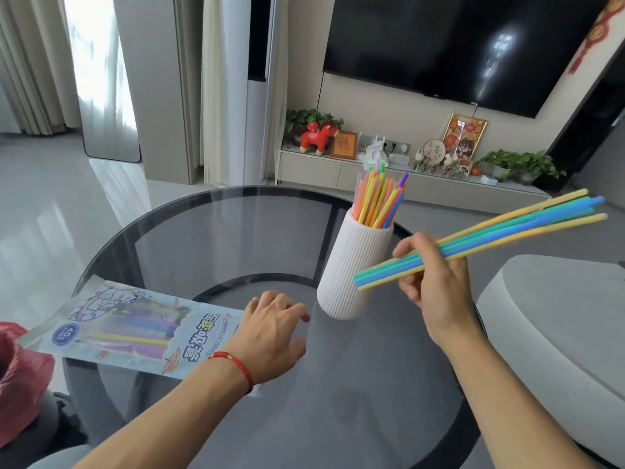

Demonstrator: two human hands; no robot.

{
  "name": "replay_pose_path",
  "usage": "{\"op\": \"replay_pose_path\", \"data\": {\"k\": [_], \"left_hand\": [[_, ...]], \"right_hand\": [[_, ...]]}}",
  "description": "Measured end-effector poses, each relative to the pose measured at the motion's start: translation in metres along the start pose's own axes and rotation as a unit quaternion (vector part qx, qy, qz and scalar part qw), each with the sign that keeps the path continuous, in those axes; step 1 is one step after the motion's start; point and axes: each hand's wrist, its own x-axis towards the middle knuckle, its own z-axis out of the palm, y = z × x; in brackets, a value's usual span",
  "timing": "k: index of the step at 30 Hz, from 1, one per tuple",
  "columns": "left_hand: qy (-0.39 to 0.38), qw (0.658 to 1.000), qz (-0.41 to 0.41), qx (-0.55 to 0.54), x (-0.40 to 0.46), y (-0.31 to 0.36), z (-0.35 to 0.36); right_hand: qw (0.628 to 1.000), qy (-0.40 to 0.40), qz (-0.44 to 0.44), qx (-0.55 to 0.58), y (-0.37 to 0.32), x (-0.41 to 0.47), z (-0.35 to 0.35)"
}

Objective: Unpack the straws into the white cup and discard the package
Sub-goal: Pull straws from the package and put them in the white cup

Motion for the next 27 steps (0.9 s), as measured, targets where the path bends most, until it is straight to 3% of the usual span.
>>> {"op": "replay_pose_path", "data": {"k": [4, 6, 9, 13, 20, 27], "left_hand": [[0.028, 0.999, 0.004, -0.023, 0.001, -0.001, -0.002], [0.034, 0.999, 0.004, -0.029, 0.001, -0.002, -0.004], [0.035, 0.999, 0.003, -0.034, 0.0, -0.003, -0.005], [0.038, 0.998, 0.005, -0.04, 0.0, -0.002, -0.006], [0.039, 0.998, 0.001, -0.042, 0.0, -0.002, -0.008], [0.04, 0.998, -0.004, -0.046, 0.0, -0.004, -0.01]], "right_hand": [[0.99, 0.113, -0.06, 0.059, -0.039, 0.035, 0.007], [0.989, 0.112, -0.088, 0.038, -0.048, 0.052, 0.012], [0.987, 0.079, -0.118, -0.079, -0.047, 0.066, 0.018], [0.952, 0.093, -0.157, -0.246, -0.044, 0.076, 0.027], [0.894, 0.09, -0.122, -0.421, -0.039, 0.076, 0.041], [0.91, 0.158, -0.124, -0.363, -0.052, 0.08, 0.039]]}}
